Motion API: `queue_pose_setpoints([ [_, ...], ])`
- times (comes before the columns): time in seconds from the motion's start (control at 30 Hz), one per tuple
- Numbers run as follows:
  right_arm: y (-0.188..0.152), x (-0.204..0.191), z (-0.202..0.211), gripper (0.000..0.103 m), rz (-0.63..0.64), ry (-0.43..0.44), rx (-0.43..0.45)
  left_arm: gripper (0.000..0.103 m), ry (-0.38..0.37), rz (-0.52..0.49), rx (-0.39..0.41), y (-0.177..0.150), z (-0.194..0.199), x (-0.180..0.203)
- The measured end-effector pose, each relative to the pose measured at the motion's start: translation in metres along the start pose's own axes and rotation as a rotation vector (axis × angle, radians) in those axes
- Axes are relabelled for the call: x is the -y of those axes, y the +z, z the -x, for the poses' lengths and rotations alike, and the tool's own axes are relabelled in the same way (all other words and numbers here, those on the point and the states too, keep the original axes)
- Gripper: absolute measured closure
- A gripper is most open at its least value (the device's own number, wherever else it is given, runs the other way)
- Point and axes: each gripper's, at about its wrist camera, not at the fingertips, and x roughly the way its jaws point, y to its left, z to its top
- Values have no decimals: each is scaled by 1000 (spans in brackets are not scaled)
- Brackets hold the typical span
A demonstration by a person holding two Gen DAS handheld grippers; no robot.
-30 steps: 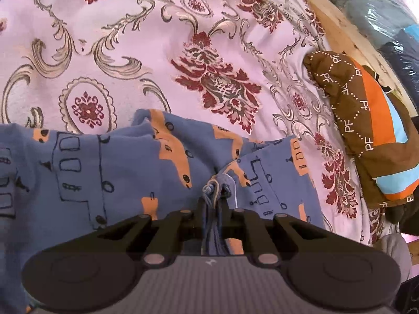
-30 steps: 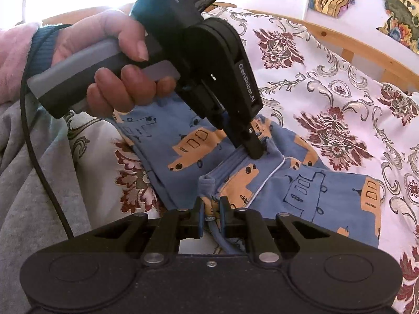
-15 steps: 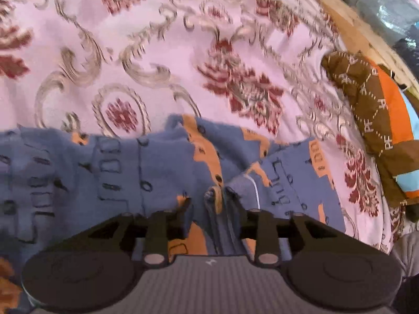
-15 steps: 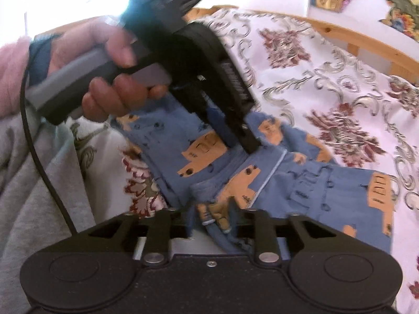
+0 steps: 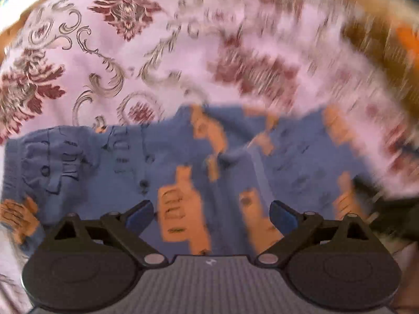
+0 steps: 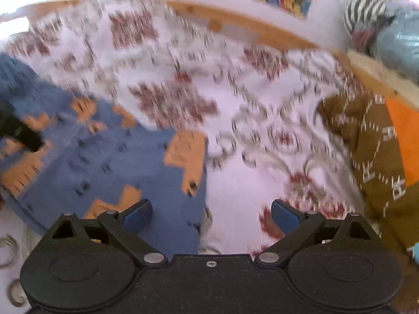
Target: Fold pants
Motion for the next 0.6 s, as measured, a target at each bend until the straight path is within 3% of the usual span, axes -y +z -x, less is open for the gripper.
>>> queue_pose_setpoints([
  [0.03, 0, -1, -2, 5, 0, 2, 0, 5, 37, 0, -28, 0, -8, 3],
  [0.23, 0, 1, 15, 1, 9, -16, 94, 1, -1, 107, -68, -4, -15, -17],
  [0.33, 0, -4, -1, 1, 47, -9, 16, 0, -3, 110, -77, -4, -17, -18],
  [0.4, 1, -5, -3, 1, 49, -10, 12, 0, -1, 107, -76, -6, -15, -17],
  [0.53, 6, -2, 15, 1, 24, -12, 87, 1, -11, 133, -67, -4, -11, -20],
  [0.6, 13, -1, 23, 1, 13, -5, 114, 3, -4, 158, -14, -3, 8, -29],
])
